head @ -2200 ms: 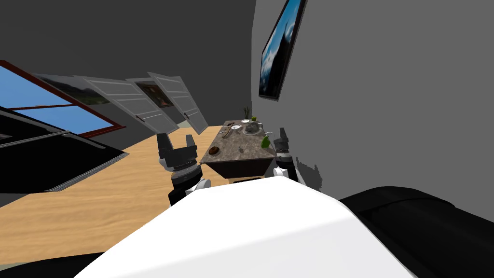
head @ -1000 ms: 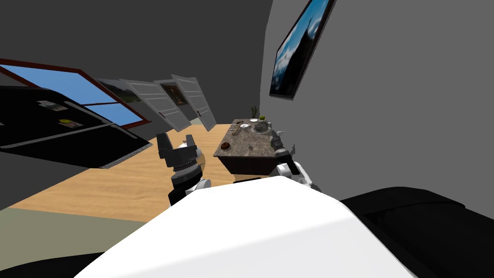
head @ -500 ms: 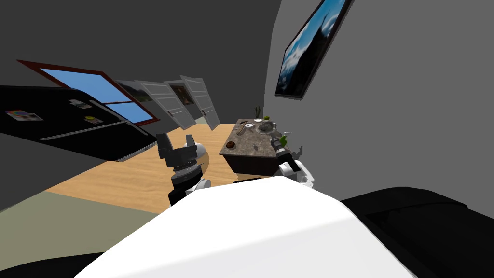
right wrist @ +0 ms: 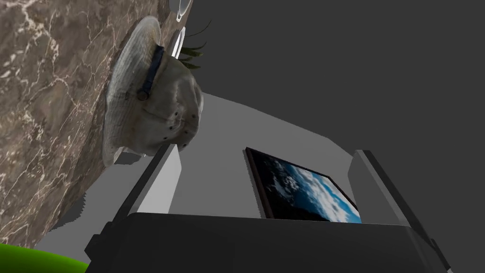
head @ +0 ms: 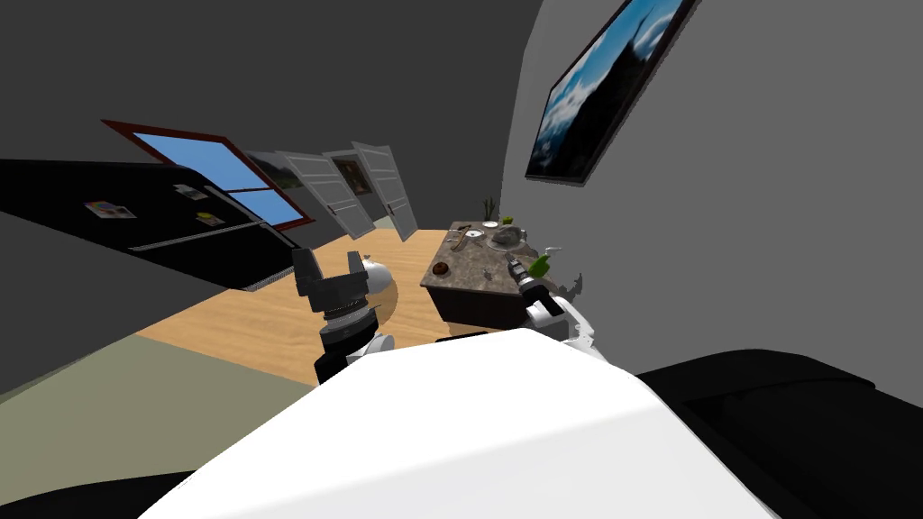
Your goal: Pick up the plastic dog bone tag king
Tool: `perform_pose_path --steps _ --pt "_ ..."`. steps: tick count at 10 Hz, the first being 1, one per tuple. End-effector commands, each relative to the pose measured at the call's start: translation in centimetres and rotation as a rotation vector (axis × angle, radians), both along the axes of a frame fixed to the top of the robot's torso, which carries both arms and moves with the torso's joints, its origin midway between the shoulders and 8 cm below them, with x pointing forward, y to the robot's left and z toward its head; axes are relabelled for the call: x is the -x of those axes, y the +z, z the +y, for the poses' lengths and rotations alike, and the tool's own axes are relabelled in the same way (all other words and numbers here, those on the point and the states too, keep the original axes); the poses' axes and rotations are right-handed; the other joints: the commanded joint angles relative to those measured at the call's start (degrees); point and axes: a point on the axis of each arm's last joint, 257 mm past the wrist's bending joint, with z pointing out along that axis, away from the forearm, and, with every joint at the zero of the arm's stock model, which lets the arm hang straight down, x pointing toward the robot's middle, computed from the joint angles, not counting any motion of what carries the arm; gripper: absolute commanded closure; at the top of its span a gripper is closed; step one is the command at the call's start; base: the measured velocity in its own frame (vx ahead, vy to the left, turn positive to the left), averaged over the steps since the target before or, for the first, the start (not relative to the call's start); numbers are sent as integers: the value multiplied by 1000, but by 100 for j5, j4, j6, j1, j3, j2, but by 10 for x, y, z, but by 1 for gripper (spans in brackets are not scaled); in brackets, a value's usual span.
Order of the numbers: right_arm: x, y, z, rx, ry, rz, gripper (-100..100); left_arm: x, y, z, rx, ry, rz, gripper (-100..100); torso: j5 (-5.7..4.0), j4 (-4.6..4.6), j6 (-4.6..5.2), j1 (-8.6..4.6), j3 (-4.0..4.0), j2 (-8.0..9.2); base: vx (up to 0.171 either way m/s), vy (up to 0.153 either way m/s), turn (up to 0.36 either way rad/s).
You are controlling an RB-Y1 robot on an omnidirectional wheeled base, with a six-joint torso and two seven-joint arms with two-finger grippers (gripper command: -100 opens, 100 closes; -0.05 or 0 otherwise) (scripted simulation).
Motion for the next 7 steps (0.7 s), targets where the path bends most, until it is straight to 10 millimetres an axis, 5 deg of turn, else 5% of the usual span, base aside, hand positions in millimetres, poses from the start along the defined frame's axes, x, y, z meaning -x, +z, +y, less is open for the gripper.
perform_pose_path --steps 1,6,7 --pt "-1 -19 -11 39 -10 67 -100 0 0 0 0 0 0 0 0 0 0 0 0 0 2 74 121" --pt "7 -77 -58 179 -53 283 -100 0 0 0 0 0 0 0 4 -2 -2 17 -5 -9 30 117 138" --pt "7 -76 -61 201 -48 285 -100 0 0 0 0 0 0 0 5 -2 -1 24 -6 -10 26 107 33"
